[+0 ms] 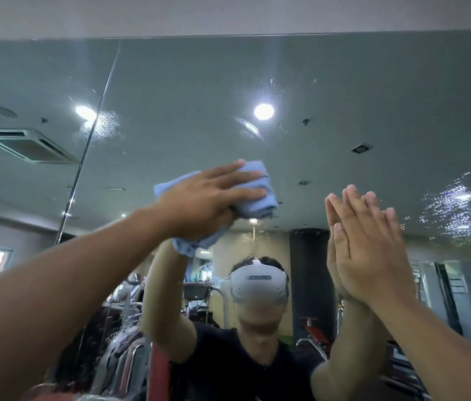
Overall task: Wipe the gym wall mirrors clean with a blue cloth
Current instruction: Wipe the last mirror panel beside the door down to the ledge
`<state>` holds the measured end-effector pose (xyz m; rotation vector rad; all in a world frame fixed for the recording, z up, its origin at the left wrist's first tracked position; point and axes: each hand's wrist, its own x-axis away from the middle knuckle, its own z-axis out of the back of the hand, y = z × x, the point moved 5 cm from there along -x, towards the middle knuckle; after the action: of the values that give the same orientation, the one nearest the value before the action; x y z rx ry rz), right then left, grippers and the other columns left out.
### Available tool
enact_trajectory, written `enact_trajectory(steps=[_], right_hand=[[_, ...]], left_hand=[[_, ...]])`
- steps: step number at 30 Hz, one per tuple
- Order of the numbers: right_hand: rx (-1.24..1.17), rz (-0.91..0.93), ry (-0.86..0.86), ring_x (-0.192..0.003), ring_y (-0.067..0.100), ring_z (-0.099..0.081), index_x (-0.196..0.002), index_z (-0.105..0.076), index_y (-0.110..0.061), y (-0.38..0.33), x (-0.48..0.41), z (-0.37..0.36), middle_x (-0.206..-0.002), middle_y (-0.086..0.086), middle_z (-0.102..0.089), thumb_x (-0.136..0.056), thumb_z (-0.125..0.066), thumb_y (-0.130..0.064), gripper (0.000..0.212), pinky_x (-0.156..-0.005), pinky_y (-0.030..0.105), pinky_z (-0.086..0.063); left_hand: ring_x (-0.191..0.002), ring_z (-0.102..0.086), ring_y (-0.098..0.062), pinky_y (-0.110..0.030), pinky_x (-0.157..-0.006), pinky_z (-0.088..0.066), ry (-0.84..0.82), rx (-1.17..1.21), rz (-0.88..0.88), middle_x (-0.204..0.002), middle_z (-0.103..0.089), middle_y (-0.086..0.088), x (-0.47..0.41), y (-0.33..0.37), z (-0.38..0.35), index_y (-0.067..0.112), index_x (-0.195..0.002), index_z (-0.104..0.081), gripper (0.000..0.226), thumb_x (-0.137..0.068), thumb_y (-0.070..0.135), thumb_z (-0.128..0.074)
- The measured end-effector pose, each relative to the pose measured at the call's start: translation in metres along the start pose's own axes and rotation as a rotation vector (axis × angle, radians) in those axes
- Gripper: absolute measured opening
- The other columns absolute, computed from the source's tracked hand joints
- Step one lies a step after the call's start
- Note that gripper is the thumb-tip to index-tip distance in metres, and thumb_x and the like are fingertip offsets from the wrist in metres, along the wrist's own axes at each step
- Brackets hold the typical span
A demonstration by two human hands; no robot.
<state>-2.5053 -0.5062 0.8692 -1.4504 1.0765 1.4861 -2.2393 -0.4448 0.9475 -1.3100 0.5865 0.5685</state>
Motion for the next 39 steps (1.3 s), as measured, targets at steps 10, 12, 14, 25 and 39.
enact_trajectory(steps=[10, 12, 14, 25, 39], right_hand=[[0.020, -0.010, 0.019, -0.158, 0.023, -0.011, -0.162, -0.023, -0.027, -0.004, 0.000, 0.001, -0.171, -0.001, -0.018, -0.108, -0.017, -0.036, 0.056, -0.127, 0.043, -0.002], [0.029, -0.004, 0.015, -0.158, 0.024, -0.012, -0.162, -0.025, -0.027, -0.004, 0.001, 0.001, -0.171, 0.000, -0.018, -0.108, -0.016, -0.036, 0.056, -0.128, 0.045, -0.002], [0.030, -0.003, 0.014, -0.158, 0.025, -0.012, -0.162, -0.025, -0.027, -0.002, 0.002, 0.002, -0.171, 0.000, -0.018, -0.108, -0.015, -0.037, 0.056, -0.128, 0.046, -0.003], [0.029, -0.002, 0.038, -0.158, 0.026, -0.016, -0.161, -0.028, -0.027, -0.003, 0.001, 0.003, -0.170, 0.001, -0.022, -0.108, -0.014, -0.036, 0.055, -0.126, 0.044, -0.003], [-0.018, -0.015, -0.013, -0.157, 0.032, -0.013, -0.161, -0.026, -0.025, -0.010, 0.000, 0.009, -0.170, 0.005, -0.020, -0.104, -0.014, -0.036, 0.059, -0.127, 0.051, -0.005]], left_hand=[[-0.139, -0.030, -0.040, -0.047, -0.113, -0.031, 0.221, -0.035, 1.123, -0.148, -0.037, -0.012, -0.032, -0.068, 0.015, 0.015, -0.140, -0.042, 0.057, -0.083, 0.021, -0.043], [-0.141, -0.027, -0.039, -0.047, -0.109, -0.035, 0.196, -0.017, 1.094, -0.151, -0.034, -0.011, -0.052, -0.047, 0.009, 0.015, -0.142, -0.039, 0.057, -0.086, 0.020, -0.043], [-0.141, -0.028, -0.034, -0.046, -0.103, -0.040, 0.220, 0.011, 0.904, -0.150, -0.035, -0.007, -0.065, -0.022, 0.002, 0.022, -0.141, -0.042, 0.058, -0.084, 0.013, -0.047], [-0.147, -0.034, -0.022, -0.030, -0.121, -0.024, 0.172, 0.149, 0.376, -0.156, -0.043, 0.006, -0.008, -0.011, 0.007, 0.027, -0.142, -0.057, 0.063, -0.083, 0.015, -0.040], [-0.148, -0.027, -0.025, -0.042, -0.118, -0.028, 0.214, 0.078, 0.657, -0.158, -0.035, 0.003, 0.001, 0.079, -0.016, 0.030, -0.147, -0.046, 0.061, -0.086, 0.024, -0.039]])
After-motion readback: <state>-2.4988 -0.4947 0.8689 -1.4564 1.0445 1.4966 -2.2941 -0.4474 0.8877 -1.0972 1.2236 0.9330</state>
